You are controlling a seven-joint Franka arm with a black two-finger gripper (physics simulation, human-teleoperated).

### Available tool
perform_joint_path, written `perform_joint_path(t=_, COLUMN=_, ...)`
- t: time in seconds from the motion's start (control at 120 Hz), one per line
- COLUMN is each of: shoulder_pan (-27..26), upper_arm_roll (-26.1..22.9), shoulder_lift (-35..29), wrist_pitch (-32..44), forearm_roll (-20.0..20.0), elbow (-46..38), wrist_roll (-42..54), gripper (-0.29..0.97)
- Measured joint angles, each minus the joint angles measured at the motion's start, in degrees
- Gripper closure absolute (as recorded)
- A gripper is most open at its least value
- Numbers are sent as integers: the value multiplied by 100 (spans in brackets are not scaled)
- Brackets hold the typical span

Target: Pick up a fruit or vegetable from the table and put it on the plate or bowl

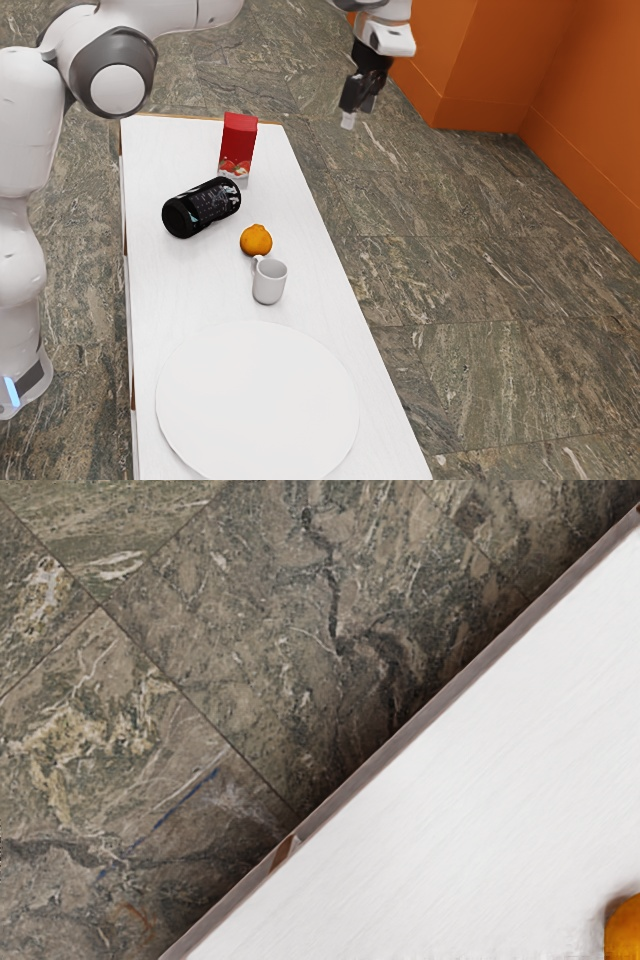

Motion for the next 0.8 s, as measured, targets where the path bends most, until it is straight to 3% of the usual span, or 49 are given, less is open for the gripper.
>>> perform_joint_path(t=0.333, shoulder_pan=17, upper_arm_roll=7, shoulder_lift=-17, wrist_pitch=-47, forearm_roll=-17, elbow=27, wrist_roll=1320, gripper=0)
perform_joint_path(t=0.408, shoulder_pan=-40, upper_arm_roll=-39, shoulder_lift=-704, wrist_pitch=-96, forearm_roll=-6, elbow=478, wrist_roll=1518, gripper=0)
perform_joint_path(t=0.533, shoulder_pan=-1101, upper_arm_roll=-140, shoulder_lift=-1533, wrist_pitch=-21, forearm_roll=-14, elbow=678, wrist_roll=1752, gripper=0)
perform_joint_path(t=0.675, shoulder_pan=-2584, upper_arm_roll=-163, shoulder_lift=-1049, wrist_pitch=105, forearm_roll=-5, elbow=453, wrist_roll=1957, gripper=0)
perform_joint_path(t=0.725, shoulder_pan=-2379, upper_arm_roll=-163, shoulder_lift=-892, wrist_pitch=210, forearm_roll=3, elbow=274, wrist_roll=2019, gripper=0)
perform_joint_path(t=0.8, shoulder_pan=-1437, upper_arm_roll=-120, shoulder_lift=-326, wrist_pitch=346, forearm_roll=49, elbow=141, wrist_roll=2107, gripper=0)
